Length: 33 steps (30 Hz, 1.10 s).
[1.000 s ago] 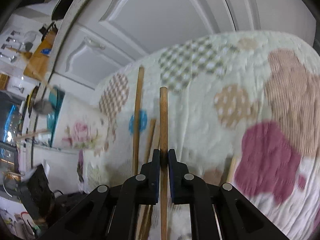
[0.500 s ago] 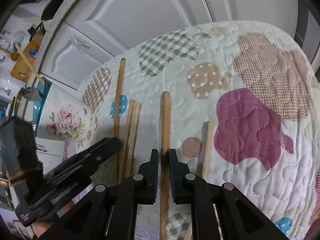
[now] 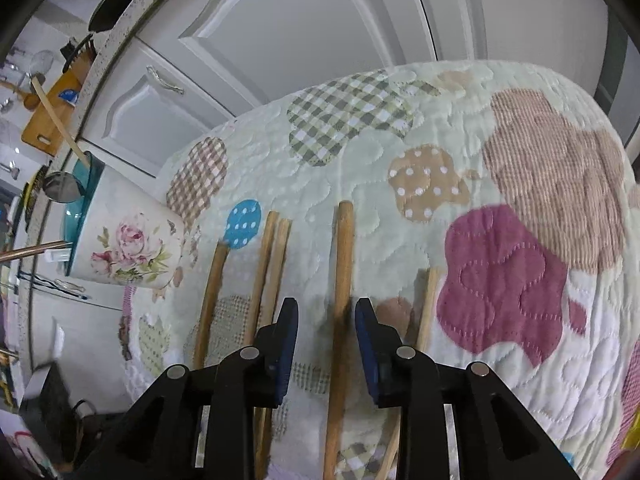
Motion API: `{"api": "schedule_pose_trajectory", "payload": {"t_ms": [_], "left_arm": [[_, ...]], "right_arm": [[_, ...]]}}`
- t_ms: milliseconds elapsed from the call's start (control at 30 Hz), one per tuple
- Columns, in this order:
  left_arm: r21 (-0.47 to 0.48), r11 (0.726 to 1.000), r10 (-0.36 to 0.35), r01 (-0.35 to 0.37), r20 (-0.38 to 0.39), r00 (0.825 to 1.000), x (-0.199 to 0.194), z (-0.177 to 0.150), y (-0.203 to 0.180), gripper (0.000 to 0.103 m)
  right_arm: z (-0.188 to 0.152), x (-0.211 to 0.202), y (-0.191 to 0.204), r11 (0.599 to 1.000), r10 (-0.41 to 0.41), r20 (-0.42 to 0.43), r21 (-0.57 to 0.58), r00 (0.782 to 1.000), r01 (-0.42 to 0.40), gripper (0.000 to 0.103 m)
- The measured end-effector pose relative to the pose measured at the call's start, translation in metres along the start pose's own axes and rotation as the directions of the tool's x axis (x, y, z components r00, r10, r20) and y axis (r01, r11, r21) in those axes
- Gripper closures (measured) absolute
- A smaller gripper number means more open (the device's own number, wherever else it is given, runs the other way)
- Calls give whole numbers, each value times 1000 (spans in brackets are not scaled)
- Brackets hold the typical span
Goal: Organize utensils
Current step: 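Close the left gripper on a wooden chopstick while the right gripper grasps another chopstick, then lift and carry the chopstick over the holder with the left gripper while the right carries its chopstick there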
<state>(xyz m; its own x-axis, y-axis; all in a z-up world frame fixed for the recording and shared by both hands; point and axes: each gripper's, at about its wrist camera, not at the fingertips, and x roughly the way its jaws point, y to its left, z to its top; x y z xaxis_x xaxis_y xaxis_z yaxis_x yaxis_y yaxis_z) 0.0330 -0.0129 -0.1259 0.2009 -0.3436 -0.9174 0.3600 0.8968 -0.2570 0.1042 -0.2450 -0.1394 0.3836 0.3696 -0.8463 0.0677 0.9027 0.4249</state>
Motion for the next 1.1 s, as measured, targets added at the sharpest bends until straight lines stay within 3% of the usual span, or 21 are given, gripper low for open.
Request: {"api": "schedule_pose_trajectory", "payload": {"t_ms": [67,133,200,300,400,467,567,600,700,1100], "left_arm": [[19,1000,23,-24,38,999,-4,6,-5,94],[21,999,45,-47,79,996,-4,20,-9,76],[8,999,49,-50,121,991,2,42,-13,69],[0,995,99,-100,145,984,16,70,-18,69],[-37,991,132,-128,135,982,31,94,-14,69],[-41,989,147,-144,106,983,42,103,-11,69],[-4,982,187,-188,129,974,46,106,-15,72],[5,985,170,-172,127,977,44,106,-15,96],[-49,999,6,-1,106,994,31,102,-2,96],[-19,992,-118,128,272,955,-82,68,8,97]], "right_arm": [[7,3,3,1000,-25,6,-15,1000,25,75],[14,7,3,999,-40,5,-20,999,41,75],[20,11,4,998,-57,1,-27,998,57,75],[27,15,5,996,-74,-3,-54,997,74,75],[33,21,10,991,-82,-8,-110,997,80,84],[36,24,9,989,-84,-9,-127,996,82,94],[40,25,10,988,-68,-17,-138,998,65,94],[39,25,10,989,-58,-16,-139,998,55,94],[36,13,13,991,6,6,-132,1000,-5,95],[11,-73,48,967,167,129,-216,978,-136,96]]}}
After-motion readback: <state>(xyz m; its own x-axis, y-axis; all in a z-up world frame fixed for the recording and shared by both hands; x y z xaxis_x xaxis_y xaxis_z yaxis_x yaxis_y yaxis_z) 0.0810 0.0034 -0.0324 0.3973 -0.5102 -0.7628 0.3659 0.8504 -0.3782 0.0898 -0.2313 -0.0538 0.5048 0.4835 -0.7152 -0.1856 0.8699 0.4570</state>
